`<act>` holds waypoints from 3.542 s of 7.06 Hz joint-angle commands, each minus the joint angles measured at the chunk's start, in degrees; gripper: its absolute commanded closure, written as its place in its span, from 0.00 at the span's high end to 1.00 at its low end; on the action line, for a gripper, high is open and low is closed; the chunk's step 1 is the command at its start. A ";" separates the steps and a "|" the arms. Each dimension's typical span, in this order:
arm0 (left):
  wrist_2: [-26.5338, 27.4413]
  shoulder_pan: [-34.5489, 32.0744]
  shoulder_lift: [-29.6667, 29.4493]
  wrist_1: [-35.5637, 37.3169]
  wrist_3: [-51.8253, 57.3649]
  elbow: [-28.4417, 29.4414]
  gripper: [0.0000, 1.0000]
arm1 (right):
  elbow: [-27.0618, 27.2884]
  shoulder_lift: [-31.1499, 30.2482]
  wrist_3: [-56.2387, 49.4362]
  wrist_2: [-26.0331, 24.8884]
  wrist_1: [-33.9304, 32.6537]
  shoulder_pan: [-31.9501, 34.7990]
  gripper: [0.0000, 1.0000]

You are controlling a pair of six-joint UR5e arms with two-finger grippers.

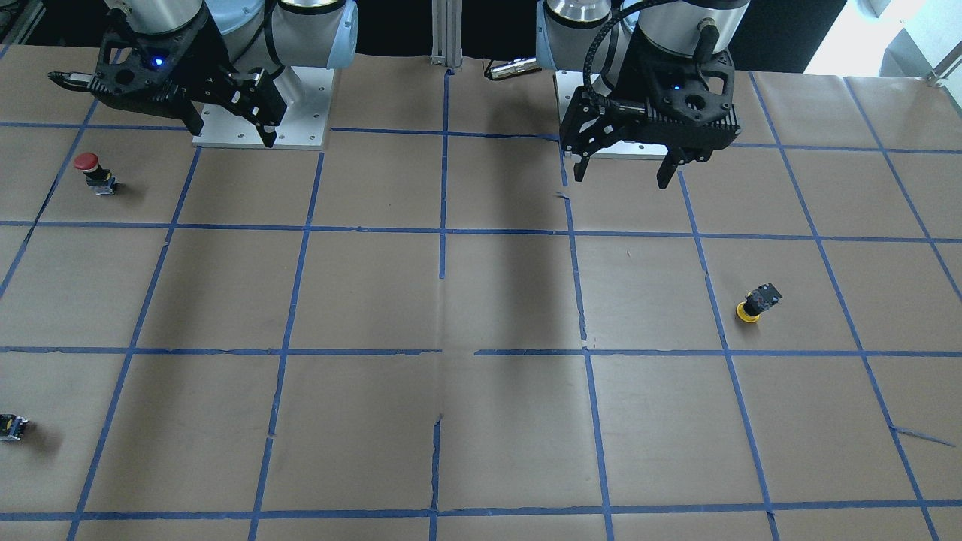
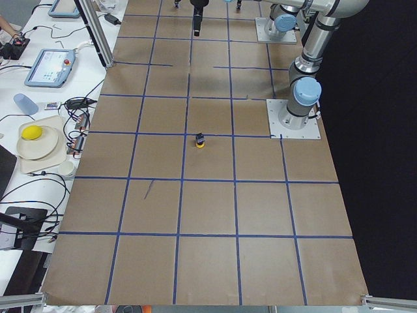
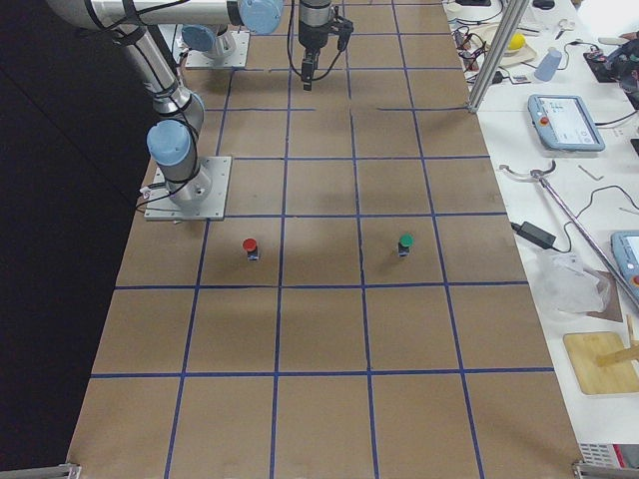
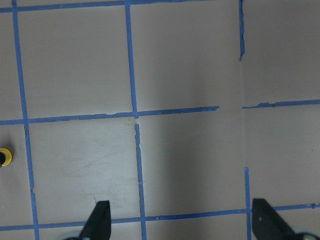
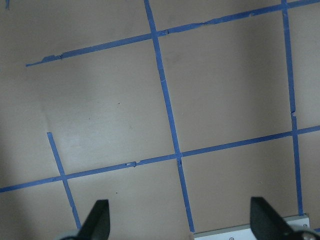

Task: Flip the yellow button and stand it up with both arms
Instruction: 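Move the left gripper toward the yellow button lying on its side, then lower the left gripper over the yellow button's base, then close the left gripper on the yellow button's base and lift it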

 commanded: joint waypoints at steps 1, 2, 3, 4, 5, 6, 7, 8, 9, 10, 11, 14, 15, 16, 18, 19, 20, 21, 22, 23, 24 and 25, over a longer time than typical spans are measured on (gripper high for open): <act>0.27 4.88 0.13 -0.84 6.85 -1.97 1.00 | 0.01 -0.03 0.66 -0.03 0.34 0.11 1.00; 0.36 8.90 -0.30 -1.01 12.61 -2.50 1.00 | 0.18 -0.03 0.05 -0.03 -0.36 0.03 1.00; 0.44 13.90 -1.79 -0.14 19.02 -4.07 1.00 | 0.18 -0.03 -0.04 -0.03 -0.45 -0.06 1.00; 0.44 17.52 -3.02 0.04 20.04 -5.04 1.00 | 0.27 0.06 0.04 0.06 -0.45 -0.06 1.00; 0.45 21.73 -4.69 0.13 26.57 -6.27 1.00 | 0.27 0.06 0.31 -0.03 -0.11 -0.06 1.00; 0.53 25.52 -6.70 3.18 33.86 -9.94 1.00 | 0.27 -0.03 0.57 -0.03 -0.10 0.02 1.00; 5.14 27.64 -8.99 10.34 49.16 -14.24 1.00 | 0.27 -0.03 0.66 0.06 -0.28 0.11 1.00; 6.67 28.10 -9.79 18.85 60.19 -17.41 0.99 | 0.27 -0.03 0.75 0.14 -0.28 0.11 1.00; 7.12 28.11 -10.41 23.55 72.05 -20.06 0.98 | 0.36 -0.03 0.83 0.67 -0.36 0.29 1.00; 6.95 28.45 -11.55 31.17 86.35 -22.34 0.98 | 0.36 -0.03 0.84 0.24 -0.19 0.29 1.00; 6.25 31.15 -12.95 36.99 95.71 -25.24 0.98 | 0.36 -0.03 0.75 0.32 -0.19 0.29 1.00; 6.59 32.85 -13.75 36.35 98.88 -27.55 0.99 | 0.36 -0.03 0.66 0.14 -0.01 0.29 1.00; 6.68 32.85 -13.84 36.34 99.76 -29.03 0.99 | 0.36 -0.03 0.66 0.14 -0.01 0.29 1.00; 6.86 32.85 -14.11 36.34 99.94 -29.48 0.99 | 0.44 -0.03 0.57 0.06 0.07 0.29 1.00; 8.26 32.85 -14.46 36.34 100.46 -29.05 0.83 | 0.44 -0.03 0.57 0.06 0.07 0.29 1.00; 8.27 32.85 -14.29 36.51 100.90 -28.96 0.82 | 0.62 -0.03 0.83 0.40 -0.10 0.29 1.00; 8.44 33.03 -14.11 37.04 101.08 -29.39 0.82 | 1.23 -0.21 0.84 0.15 -0.19 0.29 1.00; 8.09 34.25 -14.11 36.78 100.91 -29.49 0.82 | 1.32 -0.21 0.75 0.23 -0.19 0.29 1.00; 8.18 34.69 -14.11 36.87 100.99 -29.49 0.73 | 1.32 -0.29 0.75 0.14 -0.10 0.29 1.00; 8.35 35.31 -14.02 36.87 101.08 -29.49 0.43 | 1.32 -0.21 0.66 0.14 -0.19 0.29 1.00; 8.18 35.57 -13.85 36.61 100.65 -29.49 0.31 | 1.24 -0.21 0.83 0.06 -0.36 0.20 1.00; 7.74 35.58 -13.58 36.26 100.47 -29.40 0.25 | 1.24 -0.12 0.92 0.23 -0.37 0.20 1.00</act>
